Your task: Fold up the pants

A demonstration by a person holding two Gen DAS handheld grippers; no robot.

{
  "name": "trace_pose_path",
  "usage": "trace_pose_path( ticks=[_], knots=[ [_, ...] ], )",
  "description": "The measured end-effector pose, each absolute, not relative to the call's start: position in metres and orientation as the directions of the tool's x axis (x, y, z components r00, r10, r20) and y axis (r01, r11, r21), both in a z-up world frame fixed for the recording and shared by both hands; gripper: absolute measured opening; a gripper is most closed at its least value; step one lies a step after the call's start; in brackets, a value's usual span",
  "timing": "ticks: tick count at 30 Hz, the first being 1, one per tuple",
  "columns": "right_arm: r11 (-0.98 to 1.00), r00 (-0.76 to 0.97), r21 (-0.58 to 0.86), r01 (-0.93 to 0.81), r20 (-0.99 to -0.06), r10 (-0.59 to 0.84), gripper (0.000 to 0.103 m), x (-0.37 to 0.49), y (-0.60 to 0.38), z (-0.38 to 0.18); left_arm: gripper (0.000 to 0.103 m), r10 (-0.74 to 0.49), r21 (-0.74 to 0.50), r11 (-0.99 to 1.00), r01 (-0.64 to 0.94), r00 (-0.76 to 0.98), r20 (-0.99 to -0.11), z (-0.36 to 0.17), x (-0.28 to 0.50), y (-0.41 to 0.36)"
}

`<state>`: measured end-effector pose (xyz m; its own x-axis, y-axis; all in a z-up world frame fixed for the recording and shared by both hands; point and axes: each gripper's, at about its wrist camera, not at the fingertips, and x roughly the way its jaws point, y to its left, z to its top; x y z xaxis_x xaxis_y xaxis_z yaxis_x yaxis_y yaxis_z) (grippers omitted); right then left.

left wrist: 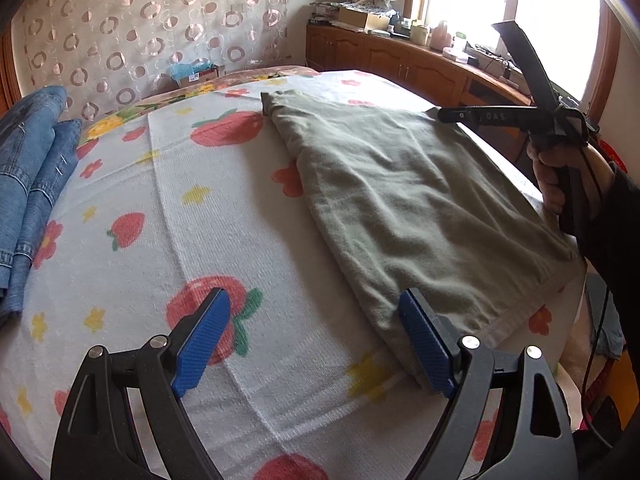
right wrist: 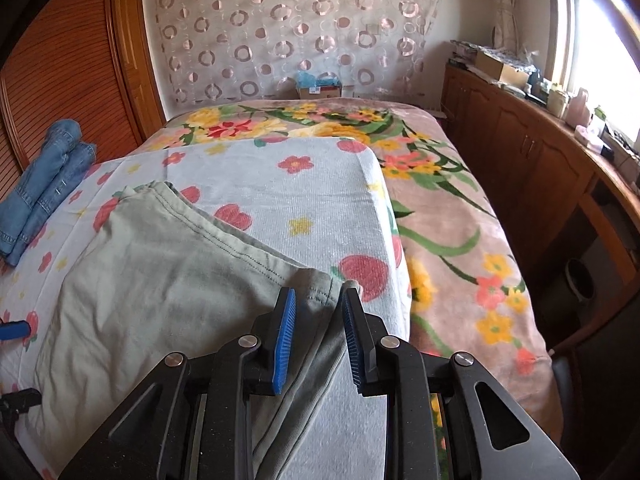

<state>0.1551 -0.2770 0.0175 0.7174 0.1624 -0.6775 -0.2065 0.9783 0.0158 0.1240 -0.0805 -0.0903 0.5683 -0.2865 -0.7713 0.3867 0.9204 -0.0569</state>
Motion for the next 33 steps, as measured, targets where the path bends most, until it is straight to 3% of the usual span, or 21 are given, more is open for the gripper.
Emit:
trace_pose_path(
  ticks=[5,10,17,22,24,27,33],
  knots=[
    [0.973,0.717,0.02,-0.231,-0.672,0.184,0.004,0.161,-0.284,0.017,0.087,-0.28,-0.044,0.92,0.388,0.575,-0.769,-0.091,0.123,-0.082],
    [0.982,0.753,0.008,-0.188,-0.641,0.149,0.003,0.155,-0.294,0.023,0.087,-0.277,-0.04,0.921,0.388,0.576,-0.769,-0.091,0.123,-0.082],
    [0.986,0.735,-0.021,-0.163,-0.669,0.107,0.004,0.155,-0.29,0.013,0.087,-0.271,-0.032,0.921,0.388,0.579,-0.769,-0.091,0.122,-0.084],
    [0.985,0.748,-0.003,-0.172,-0.65,0.129,0.014,0.132,-0.287,0.026,0.087,-0.27,-0.032,0.921,0.388,0.579,-0.769,-0.091,0.122,-0.084],
    [0.984,0.753,-0.001,-0.179,-0.643,0.136,0.026,0.115,-0.288,0.028,0.087,-0.27,-0.032,0.921,0.388,0.579,-0.769,-0.091,0.122,-0.084],
    [0.981,0.76,-0.002,-0.193,-0.632,0.149,0.034,0.082,-0.288,0.025,0.087,-0.27,-0.031,0.921,0.388,0.58,-0.769,-0.091,0.122,-0.084],
    [0.982,0.753,0.011,-0.189,-0.64,0.152,0.037,0.021,-0.295,0.012,0.087,-0.27,-0.032,0.921,0.388,0.58,-0.769,-0.091,0.122,-0.084]
  ],
)
